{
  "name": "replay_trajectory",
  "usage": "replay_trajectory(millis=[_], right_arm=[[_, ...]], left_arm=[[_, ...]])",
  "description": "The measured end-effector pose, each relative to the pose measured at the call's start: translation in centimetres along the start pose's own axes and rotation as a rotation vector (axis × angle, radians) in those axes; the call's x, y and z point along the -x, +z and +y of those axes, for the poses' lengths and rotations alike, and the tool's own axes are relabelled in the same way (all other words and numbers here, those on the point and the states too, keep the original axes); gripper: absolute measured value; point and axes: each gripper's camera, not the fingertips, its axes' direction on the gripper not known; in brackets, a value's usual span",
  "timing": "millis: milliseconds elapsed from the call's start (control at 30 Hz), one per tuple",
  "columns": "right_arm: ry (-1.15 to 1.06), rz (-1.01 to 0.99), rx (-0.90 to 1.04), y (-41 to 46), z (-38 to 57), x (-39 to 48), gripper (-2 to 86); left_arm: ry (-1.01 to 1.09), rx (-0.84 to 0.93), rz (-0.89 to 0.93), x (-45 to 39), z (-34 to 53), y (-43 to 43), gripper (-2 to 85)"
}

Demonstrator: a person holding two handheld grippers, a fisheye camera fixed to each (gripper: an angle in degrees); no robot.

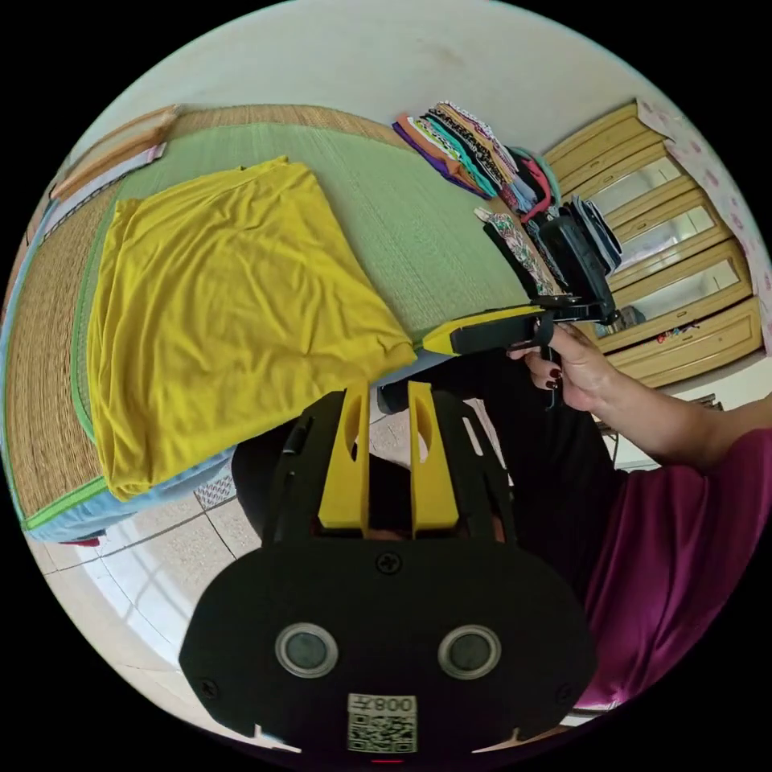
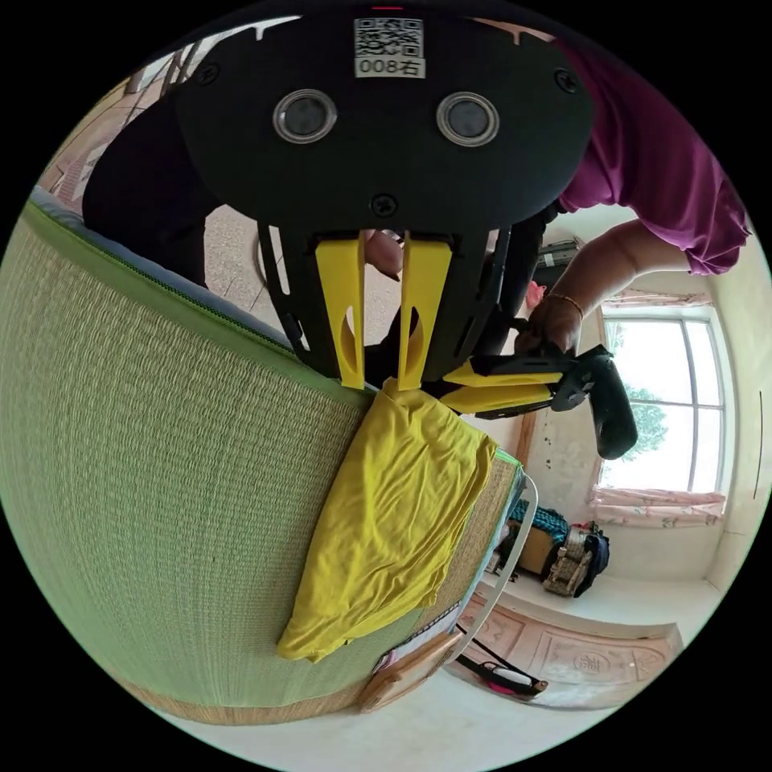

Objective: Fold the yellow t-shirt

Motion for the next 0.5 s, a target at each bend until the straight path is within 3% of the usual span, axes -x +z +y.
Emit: replay_trajectory(millis=[333, 500], right_arm=[[0.098, -0.15, -0.013, -1.2, -0.5, -5.3, 7.5], [0.109, -0.194, -0.003, -1.6, -0.1, -6.6, 7.4]], left_arm=[[0.142, 0.169, -0.189, -6.0, -3.2, 4.6, 4.4], [0.169, 0.151, -0.201, -7.3, -1.8, 3.4, 1.9]])
